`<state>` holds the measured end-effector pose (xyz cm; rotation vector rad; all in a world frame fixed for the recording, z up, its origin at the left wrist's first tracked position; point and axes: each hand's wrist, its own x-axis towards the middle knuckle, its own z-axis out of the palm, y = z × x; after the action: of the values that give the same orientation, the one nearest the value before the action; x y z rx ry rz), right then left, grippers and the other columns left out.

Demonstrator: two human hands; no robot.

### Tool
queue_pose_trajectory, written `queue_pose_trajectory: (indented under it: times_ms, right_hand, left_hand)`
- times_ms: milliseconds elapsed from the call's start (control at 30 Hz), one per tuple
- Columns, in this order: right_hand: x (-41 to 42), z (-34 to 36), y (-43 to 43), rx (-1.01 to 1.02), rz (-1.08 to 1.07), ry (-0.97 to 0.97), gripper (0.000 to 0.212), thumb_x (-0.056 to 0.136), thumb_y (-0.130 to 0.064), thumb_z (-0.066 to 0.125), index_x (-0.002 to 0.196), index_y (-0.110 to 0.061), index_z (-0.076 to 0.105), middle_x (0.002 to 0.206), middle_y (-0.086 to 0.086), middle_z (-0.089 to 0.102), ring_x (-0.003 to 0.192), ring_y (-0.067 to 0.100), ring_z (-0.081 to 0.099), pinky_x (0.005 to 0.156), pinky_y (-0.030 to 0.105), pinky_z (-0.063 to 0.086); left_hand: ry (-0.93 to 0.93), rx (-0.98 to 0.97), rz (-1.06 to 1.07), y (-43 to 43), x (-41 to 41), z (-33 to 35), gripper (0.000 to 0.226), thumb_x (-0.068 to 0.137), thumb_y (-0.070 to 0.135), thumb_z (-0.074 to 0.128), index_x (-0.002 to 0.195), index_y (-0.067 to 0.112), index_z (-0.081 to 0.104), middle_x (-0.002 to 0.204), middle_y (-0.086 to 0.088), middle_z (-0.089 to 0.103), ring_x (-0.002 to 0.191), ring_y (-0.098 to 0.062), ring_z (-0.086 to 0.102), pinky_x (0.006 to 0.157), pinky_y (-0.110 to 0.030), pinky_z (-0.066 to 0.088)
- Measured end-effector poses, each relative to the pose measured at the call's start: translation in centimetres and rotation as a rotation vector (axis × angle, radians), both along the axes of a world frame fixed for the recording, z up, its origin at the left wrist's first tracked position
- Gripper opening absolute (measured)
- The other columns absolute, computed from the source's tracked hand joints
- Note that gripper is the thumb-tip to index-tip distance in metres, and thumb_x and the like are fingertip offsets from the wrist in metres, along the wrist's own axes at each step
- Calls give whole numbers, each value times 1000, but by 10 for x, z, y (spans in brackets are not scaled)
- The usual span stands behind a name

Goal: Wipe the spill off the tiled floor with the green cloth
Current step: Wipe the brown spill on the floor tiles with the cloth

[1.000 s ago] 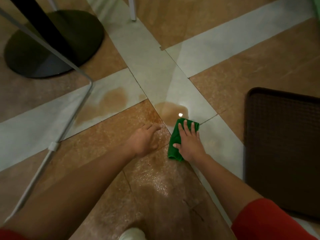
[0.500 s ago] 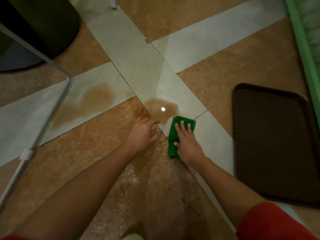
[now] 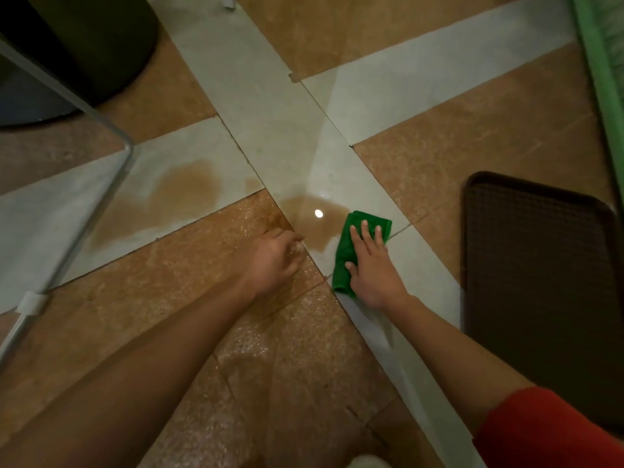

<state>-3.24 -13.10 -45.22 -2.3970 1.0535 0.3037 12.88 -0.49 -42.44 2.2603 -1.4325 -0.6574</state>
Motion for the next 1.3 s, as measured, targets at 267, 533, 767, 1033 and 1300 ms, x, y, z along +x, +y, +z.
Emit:
queue_pose_trajectory:
  times_ms: [267,533,767,1033,1300]
  right_hand:
    - [23,-3,-10,-30,-119,-64,64,99,-19,37,151,-15,-1,158,7,-10,144,29,-16,117,40,-6]
    - [27,-2,-35,19,-166,-96,75,92,-8,48,151,-17,2,158,7,-8,144,29,-14,118,42,-4]
    - [36,8,-26,56,18,-130,81,83,5,47,150,-21,12,159,-1,0,146,21,-8,119,36,3]
    - [52,6,-36,51,-85,-87,81,84,-1,47,151,-20,7,159,4,-6,145,27,-12,118,40,-1]
    - [24,2,-12,40,64,-173,69,89,-6,41,150,-21,12,159,1,1,145,22,-11,118,36,-6]
  left_hand:
    - [20,-72,29,-15,0,2,41,85,14,58,126,11,52,111,-8,61,106,-21,53,100,-34,38]
    - [-81,-64,42,-2,20,-14,46,81,18,62,125,17,52,116,-5,62,106,-25,54,88,-41,45]
    - [-125,-83,52,-7,21,-13,42,83,18,62,124,15,55,117,-7,63,104,-27,53,88,-35,38]
    - [-119,-52,46,-1,28,-16,42,83,22,59,125,18,53,118,-5,61,104,-25,52,90,-37,40]
    - [-91,-110,74,-5,20,-12,40,85,20,60,124,15,55,117,-6,63,105,-25,54,86,-37,43]
